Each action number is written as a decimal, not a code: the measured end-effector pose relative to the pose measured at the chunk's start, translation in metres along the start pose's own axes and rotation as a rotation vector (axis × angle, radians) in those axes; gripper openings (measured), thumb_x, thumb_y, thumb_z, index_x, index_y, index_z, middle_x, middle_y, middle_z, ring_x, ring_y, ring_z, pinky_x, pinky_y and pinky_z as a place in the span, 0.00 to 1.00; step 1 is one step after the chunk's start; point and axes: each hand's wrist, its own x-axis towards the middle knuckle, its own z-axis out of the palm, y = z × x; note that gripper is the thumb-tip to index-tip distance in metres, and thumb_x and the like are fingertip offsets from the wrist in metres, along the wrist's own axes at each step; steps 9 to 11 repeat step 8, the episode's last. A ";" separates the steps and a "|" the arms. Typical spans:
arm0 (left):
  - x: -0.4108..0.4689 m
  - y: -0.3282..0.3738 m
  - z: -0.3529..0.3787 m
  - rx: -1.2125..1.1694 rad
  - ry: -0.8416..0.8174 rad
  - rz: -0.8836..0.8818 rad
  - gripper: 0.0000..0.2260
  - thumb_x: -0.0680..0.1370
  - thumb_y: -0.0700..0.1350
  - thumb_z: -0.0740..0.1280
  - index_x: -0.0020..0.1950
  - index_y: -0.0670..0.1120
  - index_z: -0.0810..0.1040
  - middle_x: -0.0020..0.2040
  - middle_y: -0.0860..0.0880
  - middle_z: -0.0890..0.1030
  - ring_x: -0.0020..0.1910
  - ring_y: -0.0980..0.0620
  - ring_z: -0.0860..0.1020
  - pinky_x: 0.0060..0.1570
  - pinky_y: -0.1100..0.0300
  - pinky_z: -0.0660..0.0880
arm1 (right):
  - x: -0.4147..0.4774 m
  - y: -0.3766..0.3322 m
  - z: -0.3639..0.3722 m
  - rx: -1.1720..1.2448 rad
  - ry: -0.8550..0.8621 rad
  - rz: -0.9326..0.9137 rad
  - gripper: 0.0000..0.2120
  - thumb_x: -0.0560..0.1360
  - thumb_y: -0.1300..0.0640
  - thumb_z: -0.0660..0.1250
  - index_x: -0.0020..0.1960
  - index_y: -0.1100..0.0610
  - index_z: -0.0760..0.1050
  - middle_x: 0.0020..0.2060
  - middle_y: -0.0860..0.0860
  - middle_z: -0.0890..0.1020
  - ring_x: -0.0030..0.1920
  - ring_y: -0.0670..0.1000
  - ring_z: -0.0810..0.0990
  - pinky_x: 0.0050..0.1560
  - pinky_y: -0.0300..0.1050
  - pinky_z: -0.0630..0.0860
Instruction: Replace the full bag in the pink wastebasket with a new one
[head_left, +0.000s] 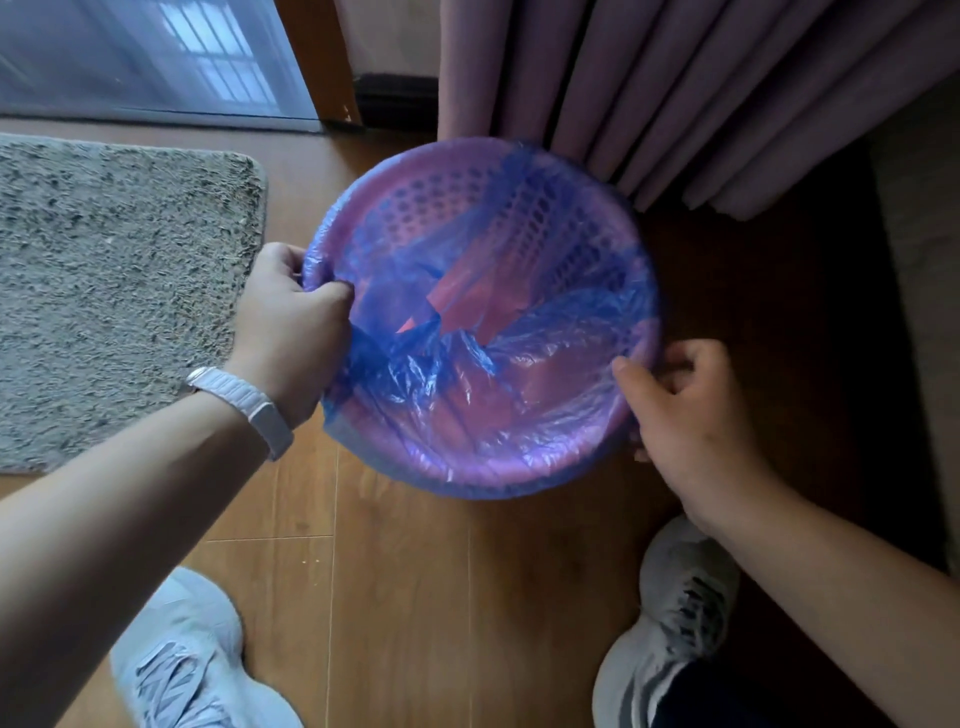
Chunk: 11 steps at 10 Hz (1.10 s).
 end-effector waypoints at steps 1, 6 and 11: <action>-0.002 0.001 0.006 -0.046 0.002 -0.006 0.06 0.67 0.44 0.65 0.40 0.53 0.70 0.40 0.48 0.77 0.38 0.50 0.75 0.40 0.48 0.76 | 0.004 -0.002 0.011 0.061 0.038 -0.011 0.12 0.73 0.56 0.71 0.50 0.54 0.69 0.42 0.48 0.79 0.38 0.38 0.80 0.36 0.34 0.76; -0.006 0.017 -0.009 0.127 -0.072 0.162 0.14 0.69 0.50 0.66 0.53 0.51 0.71 0.44 0.50 0.77 0.35 0.56 0.75 0.40 0.54 0.77 | 0.015 -0.011 -0.006 0.022 0.059 -0.135 0.11 0.73 0.58 0.69 0.52 0.57 0.68 0.40 0.46 0.76 0.36 0.38 0.76 0.33 0.28 0.70; -0.014 0.035 -0.032 0.420 -0.086 0.466 0.23 0.70 0.53 0.66 0.63 0.46 0.72 0.58 0.47 0.72 0.57 0.50 0.74 0.60 0.53 0.72 | 0.024 -0.026 -0.030 -0.315 0.067 -0.534 0.19 0.71 0.50 0.67 0.57 0.59 0.72 0.53 0.53 0.74 0.52 0.52 0.75 0.52 0.39 0.70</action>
